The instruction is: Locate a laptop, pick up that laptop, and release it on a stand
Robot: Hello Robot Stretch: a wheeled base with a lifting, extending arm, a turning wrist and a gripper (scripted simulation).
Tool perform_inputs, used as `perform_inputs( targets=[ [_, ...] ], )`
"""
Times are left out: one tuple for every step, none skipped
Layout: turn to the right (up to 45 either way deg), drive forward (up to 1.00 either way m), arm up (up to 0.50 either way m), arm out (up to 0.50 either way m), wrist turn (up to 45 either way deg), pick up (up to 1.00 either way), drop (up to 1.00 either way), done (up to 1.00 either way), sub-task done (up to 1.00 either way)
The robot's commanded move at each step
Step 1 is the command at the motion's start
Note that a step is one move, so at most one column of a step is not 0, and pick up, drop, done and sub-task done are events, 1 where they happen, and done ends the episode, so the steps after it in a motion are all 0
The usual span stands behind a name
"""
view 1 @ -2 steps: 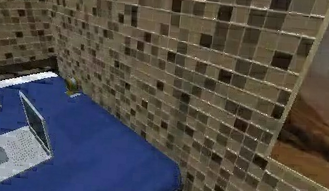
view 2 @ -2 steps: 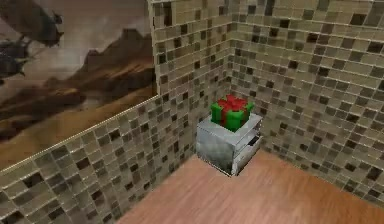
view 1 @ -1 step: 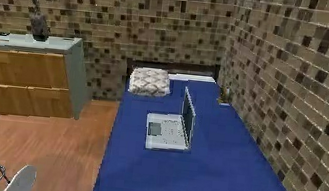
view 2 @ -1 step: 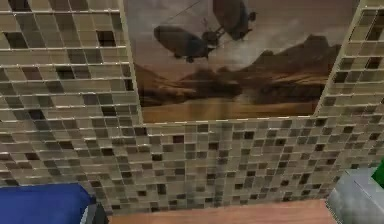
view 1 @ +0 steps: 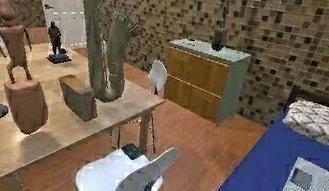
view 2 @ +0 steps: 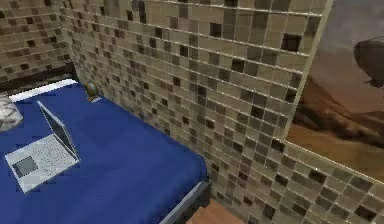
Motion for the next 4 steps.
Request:
perform_inputs(
  targets=[
    [-39.0,0.0,0.0,0.0,0.0,0.0,0.0,0.0,0.0],
    [45.0,0.0,0.0,0.0,0.0,0.0,0.0,0.0,0.0],
    [45.0,0.0,0.0,0.0,0.0,0.0,0.0,0.0,0.0],
    [42.0,0.0,0.0,0.0,0.0,0.0,0.0,0.0,0.0]
  ],
)
